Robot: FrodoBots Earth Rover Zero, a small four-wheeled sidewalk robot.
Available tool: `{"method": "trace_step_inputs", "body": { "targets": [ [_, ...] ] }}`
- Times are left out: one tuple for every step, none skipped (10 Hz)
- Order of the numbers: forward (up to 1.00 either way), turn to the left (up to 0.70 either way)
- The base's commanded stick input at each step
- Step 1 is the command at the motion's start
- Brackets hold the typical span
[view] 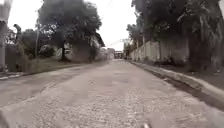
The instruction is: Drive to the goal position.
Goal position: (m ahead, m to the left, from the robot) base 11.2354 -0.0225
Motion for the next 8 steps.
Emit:
{"method": "trace_step_inputs", "body": {
  "targets": [
    [0.70, -0.04],
    [0.70, -0.17],
    [0.70, -0.31],
    [0.70, -0.09],
    [0.70, 0.00],
    [0.70, 0.00],
    [0.70, 0.00],
    [0.70, 0.00]
  ]
}}
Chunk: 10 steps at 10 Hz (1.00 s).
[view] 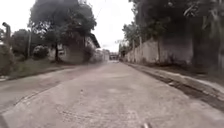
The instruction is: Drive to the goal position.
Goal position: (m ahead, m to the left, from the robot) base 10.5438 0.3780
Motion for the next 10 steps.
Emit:
{"method": "trace_step_inputs", "body": {
  "targets": [
    [0.70, 0.00],
    [0.70, 0.00],
    [0.70, 0.00],
    [0.70, 0.00],
    [0.70, 0.00],
    [0.70, 0.00],
    [0.70, 0.00],
    [0.70, 0.00],
    [0.70, 0.00],
    [0.70, 0.00]
  ]
}}
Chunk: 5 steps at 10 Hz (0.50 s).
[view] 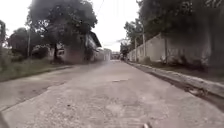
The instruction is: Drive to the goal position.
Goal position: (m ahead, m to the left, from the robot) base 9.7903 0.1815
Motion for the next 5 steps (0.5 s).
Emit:
{"method": "trace_step_inputs", "body": {
  "targets": [
    [0.70, 0.00],
    [0.70, 0.00],
    [0.70, 0.00],
    [0.70, 0.00],
    [0.70, 0.00]
  ]
}}
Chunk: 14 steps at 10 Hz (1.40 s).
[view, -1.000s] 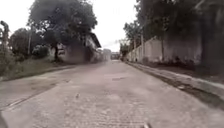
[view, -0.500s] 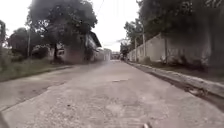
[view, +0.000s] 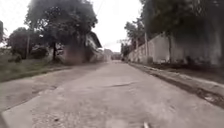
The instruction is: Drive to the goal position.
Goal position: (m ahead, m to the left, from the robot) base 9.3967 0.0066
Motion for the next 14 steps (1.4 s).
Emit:
{"method": "trace_step_inputs", "body": {
  "targets": [
    [0.70, 0.00],
    [0.70, 0.00],
    [0.70, 0.00],
    [0.70, 0.00],
    [0.70, 0.00],
    [0.70, 0.00],
    [0.70, 0.00],
    [0.70, 0.00],
    [0.70, 0.00],
    [0.70, 0.00],
    [0.70, 0.00],
    [0.70, 0.00],
    [0.70, 0.00],
    [0.70, 0.00]
  ]
}}
